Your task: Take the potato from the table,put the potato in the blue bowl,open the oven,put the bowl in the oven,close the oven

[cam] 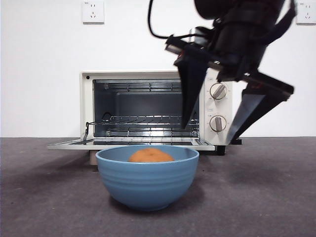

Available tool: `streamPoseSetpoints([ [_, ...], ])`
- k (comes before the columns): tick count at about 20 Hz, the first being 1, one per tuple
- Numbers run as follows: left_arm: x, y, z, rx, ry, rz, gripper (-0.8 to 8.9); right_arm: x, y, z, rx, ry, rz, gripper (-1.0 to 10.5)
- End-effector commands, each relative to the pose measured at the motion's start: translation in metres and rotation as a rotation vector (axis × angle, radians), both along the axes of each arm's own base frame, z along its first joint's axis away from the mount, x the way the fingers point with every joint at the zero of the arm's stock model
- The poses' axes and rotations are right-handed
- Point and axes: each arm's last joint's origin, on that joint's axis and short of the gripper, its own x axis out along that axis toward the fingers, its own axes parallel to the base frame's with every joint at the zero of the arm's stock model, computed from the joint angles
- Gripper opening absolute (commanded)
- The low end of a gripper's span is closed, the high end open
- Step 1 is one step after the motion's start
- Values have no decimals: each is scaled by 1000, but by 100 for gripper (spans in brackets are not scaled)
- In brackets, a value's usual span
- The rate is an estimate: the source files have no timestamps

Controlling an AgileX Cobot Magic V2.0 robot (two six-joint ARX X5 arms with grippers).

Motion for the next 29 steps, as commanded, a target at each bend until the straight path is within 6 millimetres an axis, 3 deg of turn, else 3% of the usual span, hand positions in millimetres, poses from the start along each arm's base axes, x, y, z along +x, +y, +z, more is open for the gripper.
streamPoseSetpoints([
  [1, 0, -1, 0, -8, -1, -1, -6, 7, 6, -7, -18, 8, -7, 342],
  [6, 1, -1, 1, -12, -11, -1, -6, 11, 12, -21, -50, 45, 4, 339],
  [9, 2, -2, 1, -17, -21, -1, -6, 12, 18, -28, -54, 39, 19, 163],
  [14, 2, -2, 1, -19, -24, -1, -6, 10, 29, -39, -63, 56, 49, 140],
  [16, 2, -2, 1, -18, -22, -1, -6, 9, 30, -41, -69, 60, 52, -21],
  [19, 0, -1, 1, -11, -8, -1, -6, 10, 30, -40, -66, 62, 40, -16],
  [24, -2, 0, 1, -8, -1, -1, -6, 16, 34, -27, -34, 34, -8, -16],
  [29, -3, 0, 2, -14, -16, -1, -6, 33, 42, 8, 49, -25, -78, -16],
])
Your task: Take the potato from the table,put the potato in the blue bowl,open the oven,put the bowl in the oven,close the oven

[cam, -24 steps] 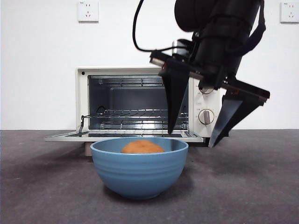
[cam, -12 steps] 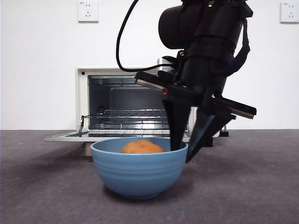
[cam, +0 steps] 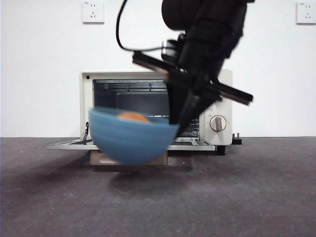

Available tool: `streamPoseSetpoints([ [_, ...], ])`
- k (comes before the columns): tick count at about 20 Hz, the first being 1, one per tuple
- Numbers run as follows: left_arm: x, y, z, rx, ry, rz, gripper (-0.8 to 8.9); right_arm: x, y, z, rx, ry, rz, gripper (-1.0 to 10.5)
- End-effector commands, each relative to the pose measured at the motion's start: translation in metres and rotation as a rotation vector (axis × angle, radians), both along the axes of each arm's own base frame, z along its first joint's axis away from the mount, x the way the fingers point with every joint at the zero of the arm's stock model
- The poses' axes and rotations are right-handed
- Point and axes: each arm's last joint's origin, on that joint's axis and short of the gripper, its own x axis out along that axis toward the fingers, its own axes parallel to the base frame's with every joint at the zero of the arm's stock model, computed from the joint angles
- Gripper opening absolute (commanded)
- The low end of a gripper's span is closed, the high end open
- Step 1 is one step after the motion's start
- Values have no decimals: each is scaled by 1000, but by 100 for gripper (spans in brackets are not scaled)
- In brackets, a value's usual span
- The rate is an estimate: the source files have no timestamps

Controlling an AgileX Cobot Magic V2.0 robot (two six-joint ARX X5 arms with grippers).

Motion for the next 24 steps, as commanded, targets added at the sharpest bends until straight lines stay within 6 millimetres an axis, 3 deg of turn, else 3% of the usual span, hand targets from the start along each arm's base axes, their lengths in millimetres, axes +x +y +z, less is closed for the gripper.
streamPoseSetpoints([
  [1, -1, 0, 1, -9, -8, -5, -6, 12, 2, 17, 44, -15, -58, -17],
  [6, 0, -1, 1, -6, -18, -3, -6, 51, -1, 47, 46, -13, -141, -17],
  [14, 5, -2, 3, 3, -86, 11, -6, 117, 3, 52, 110, 57, -451, -17],
  [24, 5, -2, 3, 2, -87, 11, -6, 132, -16, 43, 59, 77, -784, -16],
])
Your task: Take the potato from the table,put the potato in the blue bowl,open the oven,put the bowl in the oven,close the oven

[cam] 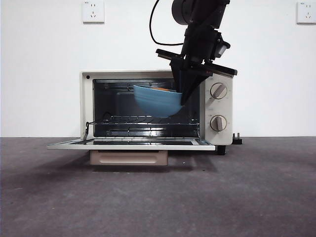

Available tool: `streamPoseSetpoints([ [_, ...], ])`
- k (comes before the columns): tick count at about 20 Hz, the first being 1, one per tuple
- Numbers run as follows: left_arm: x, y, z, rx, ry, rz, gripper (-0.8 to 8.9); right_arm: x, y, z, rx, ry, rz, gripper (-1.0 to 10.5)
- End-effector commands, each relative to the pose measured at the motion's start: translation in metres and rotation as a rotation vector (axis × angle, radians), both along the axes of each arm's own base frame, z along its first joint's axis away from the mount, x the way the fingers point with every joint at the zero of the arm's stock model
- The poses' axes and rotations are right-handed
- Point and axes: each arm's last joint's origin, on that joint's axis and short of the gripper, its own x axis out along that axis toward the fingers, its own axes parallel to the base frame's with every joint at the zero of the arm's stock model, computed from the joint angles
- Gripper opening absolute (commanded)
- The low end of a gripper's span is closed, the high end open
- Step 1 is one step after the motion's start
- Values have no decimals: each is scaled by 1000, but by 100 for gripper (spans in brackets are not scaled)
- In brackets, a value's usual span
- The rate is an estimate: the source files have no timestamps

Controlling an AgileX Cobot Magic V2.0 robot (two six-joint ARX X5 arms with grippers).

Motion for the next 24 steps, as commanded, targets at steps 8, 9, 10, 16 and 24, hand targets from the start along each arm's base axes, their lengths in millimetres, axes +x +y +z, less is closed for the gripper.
streamPoseSetpoints([
  [8, 1, -1, 1, -6, -23, -6, -6, 15, 4, -23, 24, 25, -127, -16],
  [9, 1, -1, 1, -7, -27, -6, -6, 15, 4, -23, 23, 26, -127, -14],
  [10, 1, -1, 1, -9, -30, -6, -6, 15, 4, -23, 23, 27, -127, -12],
  [16, 3, -2, 2, -14, -42, -6, -6, 17, 5, -22, 39, 1, -125, 167],
  [24, 3, -2, 2, -15, -44, -6, -6, 17, 6, 1, 67, -93, -91, 167],
])
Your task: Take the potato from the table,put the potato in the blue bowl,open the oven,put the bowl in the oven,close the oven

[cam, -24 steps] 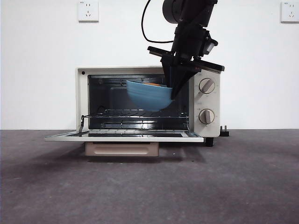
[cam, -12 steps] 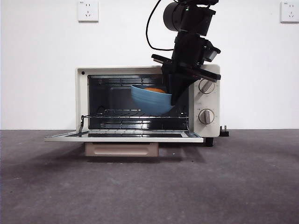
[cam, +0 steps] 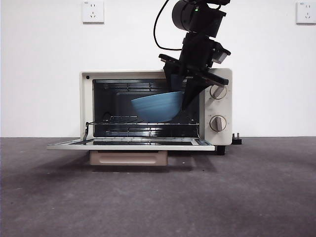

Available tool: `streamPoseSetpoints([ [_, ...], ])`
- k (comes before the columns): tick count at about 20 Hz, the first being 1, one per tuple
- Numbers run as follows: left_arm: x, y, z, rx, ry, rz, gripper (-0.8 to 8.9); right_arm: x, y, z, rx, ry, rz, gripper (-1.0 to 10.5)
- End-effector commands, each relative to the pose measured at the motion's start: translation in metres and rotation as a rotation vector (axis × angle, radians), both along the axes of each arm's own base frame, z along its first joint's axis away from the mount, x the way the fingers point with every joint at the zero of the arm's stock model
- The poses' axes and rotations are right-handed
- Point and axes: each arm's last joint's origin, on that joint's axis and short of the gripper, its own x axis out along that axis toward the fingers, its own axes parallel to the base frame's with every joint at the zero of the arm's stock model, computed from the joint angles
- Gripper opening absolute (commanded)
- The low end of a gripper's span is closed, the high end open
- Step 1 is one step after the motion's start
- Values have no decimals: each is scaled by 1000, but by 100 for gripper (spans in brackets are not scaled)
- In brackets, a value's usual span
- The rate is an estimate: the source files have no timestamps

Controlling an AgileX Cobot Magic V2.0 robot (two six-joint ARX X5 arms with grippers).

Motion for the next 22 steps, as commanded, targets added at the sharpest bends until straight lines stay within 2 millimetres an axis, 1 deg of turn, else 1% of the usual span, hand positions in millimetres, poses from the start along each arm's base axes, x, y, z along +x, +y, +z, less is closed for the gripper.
streamPoseSetpoints([
  [1, 0, -1, 0, 0, -9, -6, -6, -2, 1, 12, -13, -36, 30, 167],
  [6, 0, -1, 0, 0, -8, -6, -6, -7, -4, 33, -115, -65, 65, 167],
  [14, 0, -1, 0, 0, -9, -6, -6, -10, -6, 74, -134, -198, 175, 163],
  [18, 0, -1, 0, 0, -10, -6, -6, -19, -6, 103, -168, -288, 271, 162],
  [22, 1, -1, 1, -3, -19, -5, -6, -35, -11, 138, -275, -394, 383, 158],
])
